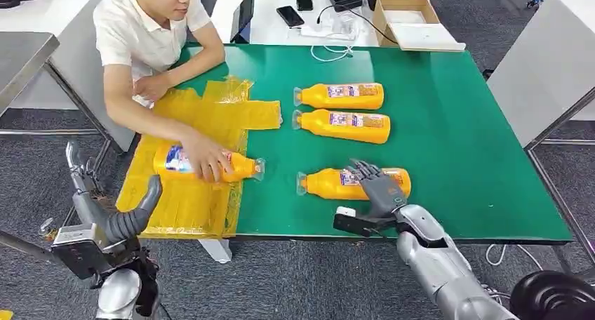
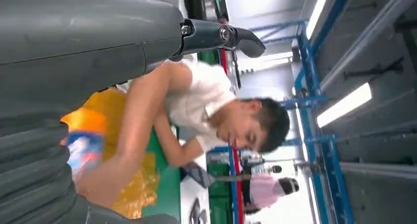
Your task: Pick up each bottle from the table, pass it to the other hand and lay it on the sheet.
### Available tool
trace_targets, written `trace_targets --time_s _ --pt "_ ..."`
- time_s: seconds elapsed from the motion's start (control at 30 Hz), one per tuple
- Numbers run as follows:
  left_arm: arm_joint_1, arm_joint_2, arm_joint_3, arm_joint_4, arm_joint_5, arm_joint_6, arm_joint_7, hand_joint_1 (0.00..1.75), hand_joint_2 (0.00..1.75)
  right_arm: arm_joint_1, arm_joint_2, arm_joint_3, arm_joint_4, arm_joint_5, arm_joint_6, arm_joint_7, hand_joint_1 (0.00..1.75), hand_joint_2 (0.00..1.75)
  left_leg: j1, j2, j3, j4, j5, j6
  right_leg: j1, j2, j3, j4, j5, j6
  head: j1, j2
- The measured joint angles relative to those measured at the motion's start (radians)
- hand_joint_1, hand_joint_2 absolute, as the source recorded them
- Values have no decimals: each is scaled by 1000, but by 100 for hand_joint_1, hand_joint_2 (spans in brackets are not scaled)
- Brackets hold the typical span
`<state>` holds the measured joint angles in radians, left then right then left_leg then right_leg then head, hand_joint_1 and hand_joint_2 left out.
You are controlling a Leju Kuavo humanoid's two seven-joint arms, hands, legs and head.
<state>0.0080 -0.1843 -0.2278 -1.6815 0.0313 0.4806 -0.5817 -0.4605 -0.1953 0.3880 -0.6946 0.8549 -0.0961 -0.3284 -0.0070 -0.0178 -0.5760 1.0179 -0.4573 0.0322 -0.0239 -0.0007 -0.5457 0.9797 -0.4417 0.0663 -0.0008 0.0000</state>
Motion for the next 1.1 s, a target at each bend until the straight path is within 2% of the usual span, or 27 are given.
trace_targets --time_s 0.13,0.23,0.5,0.67,0.87,1.1 --pt "-12 2 -19 15 30 -34 36 0 175 0 8 11 24 -42 28 48 0 175 0 0 0 0 0 0 0 0 0 0 0 0 0 0" --pt "-15 3 -25 21 24 -33 40 0 175 4 3 36 30 6 -1 90 0 175 0 1 1 0 0 0 0 0 0 0 0 0 0 0" --pt "-14 5 -25 25 19 -33 45 0 175 0 -17 65 30 15 -1 106 0 175 0 1 2 0 0 0 0 0 2 0 0 0 0 0" --pt "-14 5 -25 25 0 -32 55 0 175 -7 -13 85 29 72 -77 178 0 175 0 1 2 0 0 0 0 0 2 0 0 0 0 0" --pt "-14 5 -22 25 -14 -33 71 0 175 -28 -8 96 42 152 -97 284 0 175 0 1 2 0 0 0 0 0 2 0 0 0 0 0" --pt "-11 6 -20 25 -31 -40 88 0 175 -34 -10 98 58 184 -125 315 0 175 0 1 2 0 0 0 0 0 2 0 0 0 0 0"
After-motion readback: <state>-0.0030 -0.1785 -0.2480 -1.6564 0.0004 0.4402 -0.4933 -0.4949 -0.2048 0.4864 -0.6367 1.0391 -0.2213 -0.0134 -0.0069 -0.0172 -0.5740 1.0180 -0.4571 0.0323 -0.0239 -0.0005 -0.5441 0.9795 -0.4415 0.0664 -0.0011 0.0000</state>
